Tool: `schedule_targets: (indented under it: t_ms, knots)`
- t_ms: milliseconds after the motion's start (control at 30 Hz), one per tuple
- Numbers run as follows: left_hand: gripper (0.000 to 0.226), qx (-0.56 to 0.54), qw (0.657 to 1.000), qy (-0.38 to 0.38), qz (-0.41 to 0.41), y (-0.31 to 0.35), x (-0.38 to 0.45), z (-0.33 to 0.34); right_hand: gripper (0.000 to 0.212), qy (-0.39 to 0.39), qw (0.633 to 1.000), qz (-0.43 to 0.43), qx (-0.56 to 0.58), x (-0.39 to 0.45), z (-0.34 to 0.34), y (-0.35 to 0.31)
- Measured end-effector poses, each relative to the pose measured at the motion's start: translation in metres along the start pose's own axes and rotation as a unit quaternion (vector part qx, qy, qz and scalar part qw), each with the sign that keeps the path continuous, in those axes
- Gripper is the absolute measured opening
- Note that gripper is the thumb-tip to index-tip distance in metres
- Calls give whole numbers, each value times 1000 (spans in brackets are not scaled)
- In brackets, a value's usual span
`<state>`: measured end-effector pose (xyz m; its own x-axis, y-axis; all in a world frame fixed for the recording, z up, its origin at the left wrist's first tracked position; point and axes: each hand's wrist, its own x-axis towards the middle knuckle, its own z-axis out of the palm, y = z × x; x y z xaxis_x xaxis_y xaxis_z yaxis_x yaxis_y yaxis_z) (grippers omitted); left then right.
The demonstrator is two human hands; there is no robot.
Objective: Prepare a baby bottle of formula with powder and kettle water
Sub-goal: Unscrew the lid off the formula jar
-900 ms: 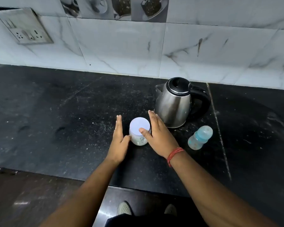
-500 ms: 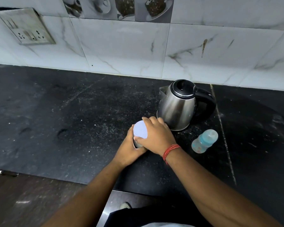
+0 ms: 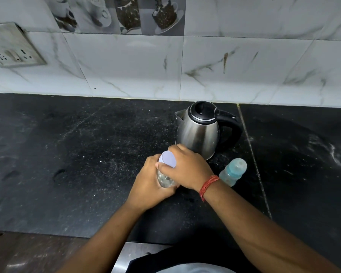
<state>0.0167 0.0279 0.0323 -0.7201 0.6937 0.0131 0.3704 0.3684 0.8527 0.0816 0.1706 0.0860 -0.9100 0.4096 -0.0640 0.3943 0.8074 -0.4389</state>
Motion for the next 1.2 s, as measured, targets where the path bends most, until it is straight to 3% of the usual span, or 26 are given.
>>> schedule_targets:
  t_ms: [367, 600, 767, 933, 1067, 1200]
  knots:
    - [87, -95, 990, -100, -25, 12, 11, -7, 68, 21, 989, -26, 146, -3, -14, 19]
    - [90, -189, 967, -163, -41, 10, 21, -8, 56, -7, 977, -60, 203, 2, -20, 31]
    - [78, -233, 946, -223, -47, 11, 25, -11, 47, -11, 962, -99, 254, 3, -19, 39]
    - [72, -318, 906, -274, -58, 17, 15, -18, 48, -83, 938, -193, 275, 8, -35, 32]
    - [87, -306, 916, -251, -60, 17, 17, -24, 50, -161, 942, -206, 210, 20, -51, 30]
    - [93, -283, 929, -228, -72, 10, 23, -25, 65, -207, 946, -206, 141, 25, -62, 37]
